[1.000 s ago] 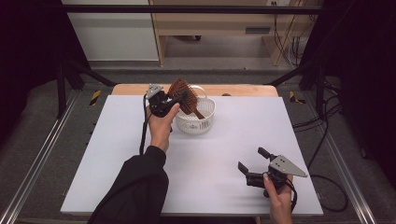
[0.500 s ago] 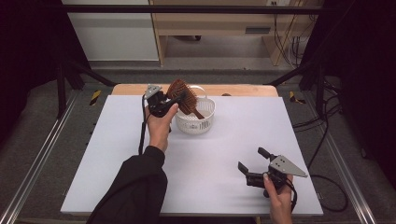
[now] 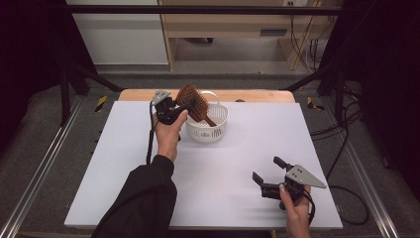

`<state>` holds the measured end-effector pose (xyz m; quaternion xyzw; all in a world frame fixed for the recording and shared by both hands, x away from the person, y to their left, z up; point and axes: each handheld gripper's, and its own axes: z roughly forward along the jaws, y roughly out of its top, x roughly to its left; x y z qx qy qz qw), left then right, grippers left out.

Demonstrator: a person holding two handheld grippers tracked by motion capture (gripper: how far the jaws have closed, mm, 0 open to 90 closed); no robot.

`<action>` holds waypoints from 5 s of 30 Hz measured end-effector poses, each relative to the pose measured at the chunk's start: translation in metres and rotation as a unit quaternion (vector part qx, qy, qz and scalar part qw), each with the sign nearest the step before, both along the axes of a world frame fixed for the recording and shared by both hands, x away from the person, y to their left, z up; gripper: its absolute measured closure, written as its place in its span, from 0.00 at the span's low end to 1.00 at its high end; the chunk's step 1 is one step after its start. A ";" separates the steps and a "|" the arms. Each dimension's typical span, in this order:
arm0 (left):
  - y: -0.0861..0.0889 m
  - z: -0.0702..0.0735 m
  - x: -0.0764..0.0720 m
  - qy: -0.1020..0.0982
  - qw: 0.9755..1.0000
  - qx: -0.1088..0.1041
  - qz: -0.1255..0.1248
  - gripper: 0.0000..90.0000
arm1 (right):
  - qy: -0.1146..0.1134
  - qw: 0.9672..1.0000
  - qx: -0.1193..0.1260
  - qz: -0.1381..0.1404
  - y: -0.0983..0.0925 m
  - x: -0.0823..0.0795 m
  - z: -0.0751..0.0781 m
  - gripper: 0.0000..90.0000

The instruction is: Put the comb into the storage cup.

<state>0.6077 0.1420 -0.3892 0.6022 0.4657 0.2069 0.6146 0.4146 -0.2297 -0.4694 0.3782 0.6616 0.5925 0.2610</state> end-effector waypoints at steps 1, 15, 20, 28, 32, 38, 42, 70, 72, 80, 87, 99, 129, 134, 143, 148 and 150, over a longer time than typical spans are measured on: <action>0.000 0.000 0.000 0.000 1.000 0.000 0.000 0.50 | 0.000 1.000 0.000 0.000 0.000 0.000 0.000 0.03; 0.006 -0.003 0.001 0.006 1.000 -0.006 0.004 0.49 | 0.001 1.000 -0.001 0.001 0.000 0.000 0.000 0.03; 0.008 -0.005 0.001 0.008 1.000 -0.008 0.005 0.49 | 0.001 1.000 -0.001 0.002 0.000 0.000 0.000 0.03; 0.011 -0.008 0.001 0.009 1.000 -0.014 0.008 0.49 | 0.002 1.000 -0.001 0.002 0.001 0.000 0.000 0.03; 0.011 -0.008 0.001 0.010 1.000 -0.014 0.008 0.49 | 0.002 1.000 -0.001 0.002 0.001 0.000 0.000 0.03; 0.013 -0.009 0.002 0.012 1.000 -0.018 0.011 0.49 | 0.001 1.000 -0.001 0.002 0.001 0.000 -0.001 0.03; 0.014 -0.010 0.002 0.014 1.000 -0.019 0.011 0.49 | 0.002 1.000 0.000 0.002 0.001 0.000 -0.001 0.03; 0.024 -0.018 0.003 0.030 0.999 -0.031 0.019 0.48 | 0.003 1.000 -0.002 0.004 0.002 0.000 -0.001 0.03; 0.025 -0.019 0.003 0.032 0.999 -0.032 0.019 0.48 | 0.003 1.000 -0.002 0.004 0.003 0.000 -0.001 0.03; 0.026 -0.019 0.003 0.033 0.999 -0.035 0.020 0.48 | 0.005 1.000 -0.002 0.005 0.003 0.000 -0.001 0.03; 0.027 -0.019 0.003 0.035 0.999 -0.036 0.020 0.48 | 0.005 1.000 -0.003 0.005 0.003 0.001 -0.001 0.03; 0.030 -0.019 0.004 0.038 0.998 -0.023 0.034 0.42 | 0.005 1.000 -0.002 0.006 0.004 0.001 -0.002 0.03; 0.028 -0.006 -0.006 -0.012 0.997 0.051 0.052 0.09 | 0.004 1.000 -0.001 0.006 0.003 0.001 -0.002 0.03; 0.028 -0.004 -0.008 -0.015 0.997 0.050 0.049 0.07 | 0.005 1.000 -0.002 0.007 0.004 0.001 -0.002 0.03; 0.025 -0.004 -0.010 -0.018 0.997 0.056 0.047 0.06 | 0.005 1.000 -0.003 0.006 0.004 0.001 -0.001 0.03; 0.025 -0.004 -0.011 -0.018 0.997 0.055 0.046 0.05 | 0.003 1.000 -0.003 0.006 0.003 0.001 -0.001 0.03; 0.025 -0.004 -0.011 -0.017 0.997 0.055 0.045 0.05 | 0.003 1.000 -0.003 0.006 0.004 0.001 -0.001 0.03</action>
